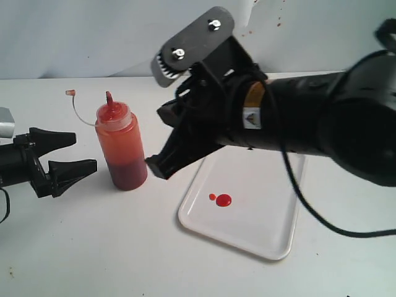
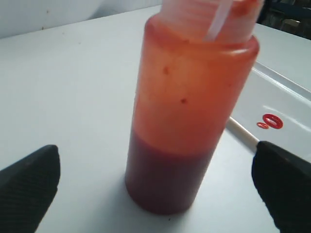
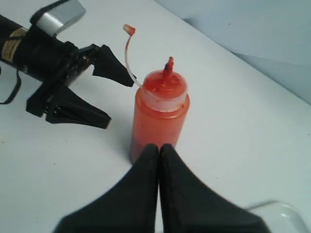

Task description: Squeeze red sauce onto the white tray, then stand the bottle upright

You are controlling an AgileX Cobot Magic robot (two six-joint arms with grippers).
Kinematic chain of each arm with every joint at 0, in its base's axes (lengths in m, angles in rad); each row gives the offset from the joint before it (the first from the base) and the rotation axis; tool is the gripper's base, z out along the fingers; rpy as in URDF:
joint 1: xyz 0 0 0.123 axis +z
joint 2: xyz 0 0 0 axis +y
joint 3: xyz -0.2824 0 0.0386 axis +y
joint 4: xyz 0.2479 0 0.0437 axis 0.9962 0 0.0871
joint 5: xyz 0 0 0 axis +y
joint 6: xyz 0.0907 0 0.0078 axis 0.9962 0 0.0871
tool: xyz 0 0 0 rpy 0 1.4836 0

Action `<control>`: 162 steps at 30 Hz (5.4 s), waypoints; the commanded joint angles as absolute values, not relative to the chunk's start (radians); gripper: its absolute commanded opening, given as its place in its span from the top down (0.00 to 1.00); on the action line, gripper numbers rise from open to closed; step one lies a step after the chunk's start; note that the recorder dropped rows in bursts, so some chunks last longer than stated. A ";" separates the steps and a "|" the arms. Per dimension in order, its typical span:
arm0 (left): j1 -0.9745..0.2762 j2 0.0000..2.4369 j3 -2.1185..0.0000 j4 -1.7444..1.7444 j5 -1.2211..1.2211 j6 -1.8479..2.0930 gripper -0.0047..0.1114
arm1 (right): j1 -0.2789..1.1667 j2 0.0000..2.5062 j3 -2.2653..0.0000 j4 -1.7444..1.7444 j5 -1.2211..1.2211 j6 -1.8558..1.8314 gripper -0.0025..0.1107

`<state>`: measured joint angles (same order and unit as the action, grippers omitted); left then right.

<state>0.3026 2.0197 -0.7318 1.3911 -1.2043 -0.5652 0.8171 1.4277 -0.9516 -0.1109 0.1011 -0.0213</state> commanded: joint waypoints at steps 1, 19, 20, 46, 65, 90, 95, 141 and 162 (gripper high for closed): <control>0.303 1.914 -0.734 1.482 -1.221 -0.638 0.06 | 0.746 1.293 -0.836 -0.128 0.093 -0.012 0.98; 0.301 1.496 -0.734 1.532 -1.221 -1.037 0.06 | 0.648 0.979 -0.636 -0.130 -0.042 0.023 0.98; 0.299 1.484 -0.734 1.523 -1.221 -1.069 0.06 | 0.648 0.973 -0.636 -0.130 -0.042 0.023 0.98; 0.298 1.213 -0.734 1.555 -1.221 -1.327 0.96 | 0.452 0.947 -0.636 0.098 -0.123 -0.096 0.98; 0.298 1.213 -0.734 1.522 -1.221 -1.327 0.96 | 0.452 0.947 -0.636 0.098 -0.123 -0.096 0.98; 0.298 1.213 -0.734 1.542 -1.221 -1.327 0.96 | 0.452 0.947 -0.636 0.098 -0.123 -0.096 0.98; 0.298 1.213 -0.734 1.542 -1.221 -1.327 0.96 | 0.452 0.947 -0.636 0.098 -0.123 -0.096 0.98; 0.298 1.213 -0.734 1.542 -1.221 -1.327 0.96 | 0.452 0.947 -0.636 0.098 -0.123 -0.096 0.98; 0.298 0.367 -0.413 1.653 -0.583 -1.783 0.96 | 0.452 0.947 -0.636 0.098 -0.123 -0.096 0.98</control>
